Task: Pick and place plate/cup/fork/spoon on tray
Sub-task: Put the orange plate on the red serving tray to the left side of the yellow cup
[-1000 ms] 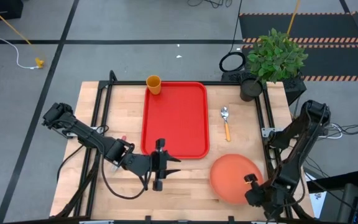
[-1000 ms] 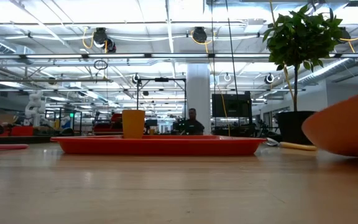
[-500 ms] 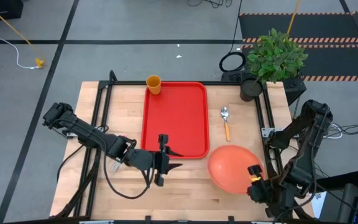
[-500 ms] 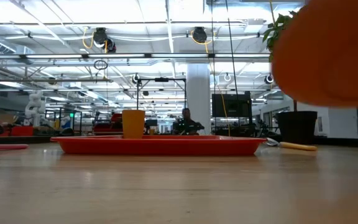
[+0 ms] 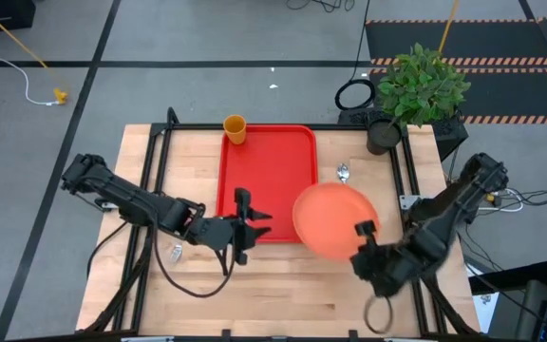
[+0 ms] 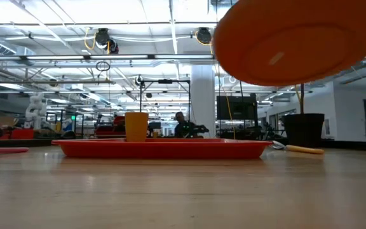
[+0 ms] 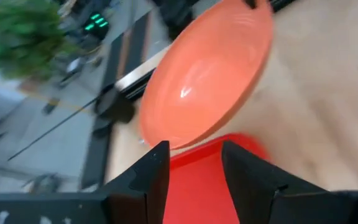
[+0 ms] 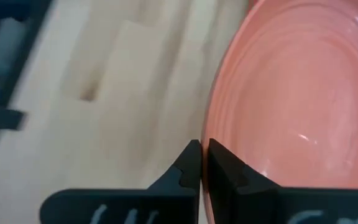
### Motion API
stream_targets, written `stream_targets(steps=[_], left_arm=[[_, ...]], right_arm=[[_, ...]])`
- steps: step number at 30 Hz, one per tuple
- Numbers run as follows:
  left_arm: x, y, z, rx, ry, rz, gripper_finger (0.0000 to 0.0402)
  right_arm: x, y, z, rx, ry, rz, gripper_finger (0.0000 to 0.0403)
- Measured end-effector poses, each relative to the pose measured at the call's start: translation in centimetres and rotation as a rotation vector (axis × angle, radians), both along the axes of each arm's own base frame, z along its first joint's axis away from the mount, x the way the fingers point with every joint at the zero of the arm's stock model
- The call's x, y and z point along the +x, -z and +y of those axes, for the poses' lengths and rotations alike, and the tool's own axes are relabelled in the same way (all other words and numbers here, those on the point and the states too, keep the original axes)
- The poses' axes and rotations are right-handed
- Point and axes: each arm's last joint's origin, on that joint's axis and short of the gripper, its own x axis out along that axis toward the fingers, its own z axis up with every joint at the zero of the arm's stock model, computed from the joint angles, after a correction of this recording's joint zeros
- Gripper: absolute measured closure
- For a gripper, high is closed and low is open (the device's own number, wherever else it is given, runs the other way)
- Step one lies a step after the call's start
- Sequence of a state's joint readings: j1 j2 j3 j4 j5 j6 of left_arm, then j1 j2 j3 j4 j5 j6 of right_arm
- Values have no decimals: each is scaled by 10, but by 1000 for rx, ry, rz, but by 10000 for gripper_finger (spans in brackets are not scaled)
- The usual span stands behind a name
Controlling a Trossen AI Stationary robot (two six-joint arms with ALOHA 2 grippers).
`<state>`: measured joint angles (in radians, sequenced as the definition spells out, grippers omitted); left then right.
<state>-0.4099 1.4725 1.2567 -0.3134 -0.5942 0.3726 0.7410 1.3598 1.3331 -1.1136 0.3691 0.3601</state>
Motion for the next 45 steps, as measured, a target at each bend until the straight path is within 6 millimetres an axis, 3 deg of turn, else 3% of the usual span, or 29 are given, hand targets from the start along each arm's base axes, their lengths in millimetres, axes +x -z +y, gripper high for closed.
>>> stream_targets(steps=[10,16,23,32,40,45], left_arm=[[-36,-13,27,-37,-180,85,252],[-55,2,45,-116,-322,143,252],[-87,12,57,-152,-354,38,252],[-118,7,68,-252,-359,-111,252],[-120,7,69,-237,-346,-115,252],[-120,7,69,-235,-344,-116,252]], right_arm=[[50,-6,-56,-87,-32,-87,402],[75,-13,-93,-94,-1,-189,403],[108,-6,-134,-129,48,-263,403],[159,43,-174,-133,29,-216,403],[189,98,-191,-172,17,-129,403],[199,118,-191,-177,-3,-106,403]])
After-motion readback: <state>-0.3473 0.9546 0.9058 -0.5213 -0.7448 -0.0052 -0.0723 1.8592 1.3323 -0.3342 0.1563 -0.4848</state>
